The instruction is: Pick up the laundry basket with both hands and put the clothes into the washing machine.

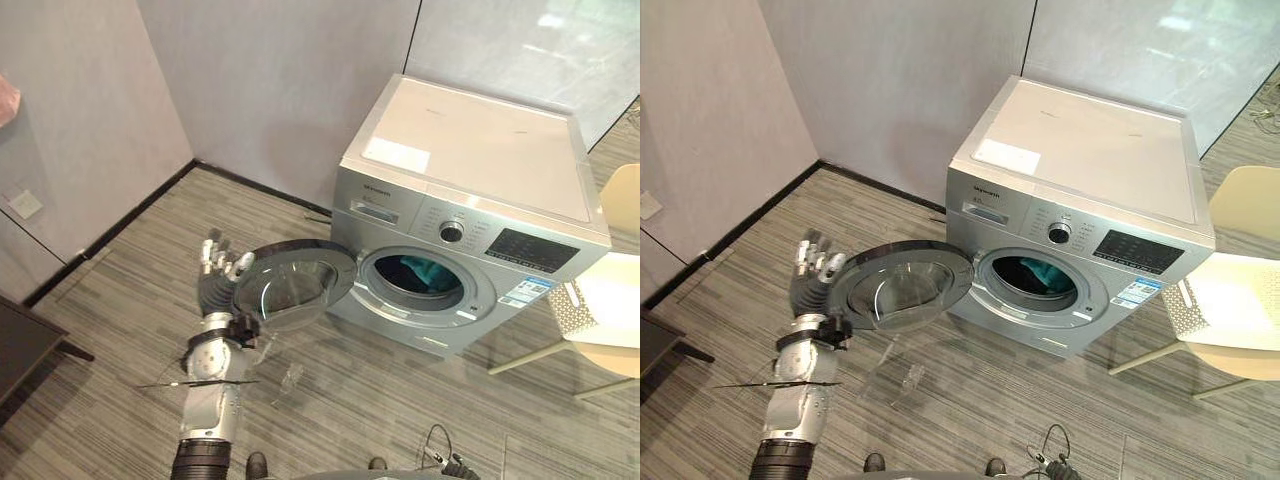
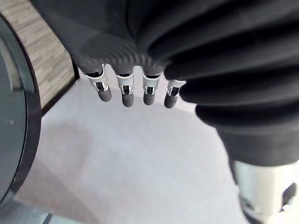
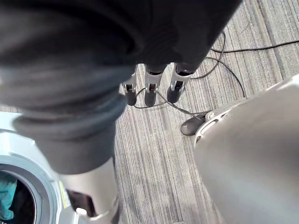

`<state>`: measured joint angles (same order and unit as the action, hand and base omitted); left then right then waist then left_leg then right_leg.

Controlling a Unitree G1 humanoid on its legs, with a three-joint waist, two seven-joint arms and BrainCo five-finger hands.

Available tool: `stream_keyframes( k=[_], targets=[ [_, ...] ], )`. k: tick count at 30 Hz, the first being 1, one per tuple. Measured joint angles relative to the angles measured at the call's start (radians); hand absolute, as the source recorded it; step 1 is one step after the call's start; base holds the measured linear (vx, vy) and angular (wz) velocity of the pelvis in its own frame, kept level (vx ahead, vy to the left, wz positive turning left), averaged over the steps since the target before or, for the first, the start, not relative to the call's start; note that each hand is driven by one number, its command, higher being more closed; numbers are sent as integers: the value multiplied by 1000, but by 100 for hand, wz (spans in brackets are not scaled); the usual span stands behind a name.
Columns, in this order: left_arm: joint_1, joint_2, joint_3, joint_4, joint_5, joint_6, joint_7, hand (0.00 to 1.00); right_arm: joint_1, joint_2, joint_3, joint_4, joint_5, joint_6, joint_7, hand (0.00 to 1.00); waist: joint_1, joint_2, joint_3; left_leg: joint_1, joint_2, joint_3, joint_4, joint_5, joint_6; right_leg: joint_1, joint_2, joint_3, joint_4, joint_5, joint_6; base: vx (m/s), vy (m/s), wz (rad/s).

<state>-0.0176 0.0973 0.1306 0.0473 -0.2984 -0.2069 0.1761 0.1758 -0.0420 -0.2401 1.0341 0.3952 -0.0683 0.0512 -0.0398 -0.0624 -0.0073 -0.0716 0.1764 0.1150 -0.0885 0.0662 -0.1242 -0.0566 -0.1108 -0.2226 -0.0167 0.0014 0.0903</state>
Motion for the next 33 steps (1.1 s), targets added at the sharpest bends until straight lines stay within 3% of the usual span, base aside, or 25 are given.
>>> stream_keyframes(
  k=[6,8,9,10,12,15,18,20,23,25,29,32,33],
  targets=[
    [-208,170,212,242,-7,-2,106,0,7,-6,3,-78,-14,-3,21,0,1,-20,39,-55,3,72,-2,1,-1,-78,3,64,-37,44,5,-60,3,-32],
    [-311,286,252,320,-17,-1,127,0,5,-9,8,-99,-17,-3,22,0,2,-45,60,-91,9,109,6,2,-2,-133,8,101,-43,73,5,-85,-14,-56],
    [-403,389,272,360,-24,0,137,0,9,-5,23,-123,-18,-3,24,0,-1,-72,77,-136,16,136,29,1,-2,-183,13,131,-49,98,6,-56,-23,-53],
    [-447,423,275,378,-22,0,140,0,11,-5,32,-130,-18,-3,28,0,-1,-81,81,-155,19,142,38,0,-4,-200,15,145,-55,112,17,-70,-36,-55],
    [-653,517,256,499,-23,-1,156,0,14,-5,76,-176,-12,-3,46,0,-1,-89,97,-239,66,158,81,-6,-7,-282,50,174,-70,221,50,-113,-46,-51],
    [-815,554,195,611,-20,7,169,0,17,-4,126,-235,-7,-12,57,0,-2,-93,106,-312,118,167,144,-27,-9,-340,92,188,-81,332,58,-114,0,-46],
    [-928,554,97,707,7,27,169,0,18,-4,178,-318,3,-25,58,0,-3,-104,129,-382,147,175,215,-60,0,-394,111,196,-82,406,45,-63,58,-27],
    [-981,548,68,783,7,31,148,0,19,-3,211,-373,20,-33,59,0,-1,-114,157,-422,165,169,278,-91,4,-408,114,194,-82,419,30,-73,70,-13],
    [-1001,471,56,913,-1,77,101,0,19,-1,255,-425,37,-37,60,0,3,-115,162,-487,202,146,359,-133,9,-433,140,186,-82,449,-6,-39,68,-11],
    [-1008,434,55,923,7,63,85,0,20,7,261,-434,36,-37,59,0,8,-115,162,-496,208,130,379,-131,6,-428,145,164,-82,451,-8,34,79,6],
    [-969,295,41,975,61,88,42,0,16,10,259,-442,36,-30,57,0,41,-115,162,-462,200,123,383,-131,7,-385,137,146,-82,451,-8,27,74,11],
    [-823,130,10,972,230,127,42,0,15,19,254,-441,35,-17,55,0,51,-109,163,-379,181,121,341,-140,21,-313,122,137,-82,448,-5,31,104,25],
    [-735,55,-35,976,279,139,39,0,15,25,239,-437,35,-11,52,0,52,-94,165,-335,169,132,318,-140,21,-276,109,125,-82,437,7,70,124,36]
  ],
)
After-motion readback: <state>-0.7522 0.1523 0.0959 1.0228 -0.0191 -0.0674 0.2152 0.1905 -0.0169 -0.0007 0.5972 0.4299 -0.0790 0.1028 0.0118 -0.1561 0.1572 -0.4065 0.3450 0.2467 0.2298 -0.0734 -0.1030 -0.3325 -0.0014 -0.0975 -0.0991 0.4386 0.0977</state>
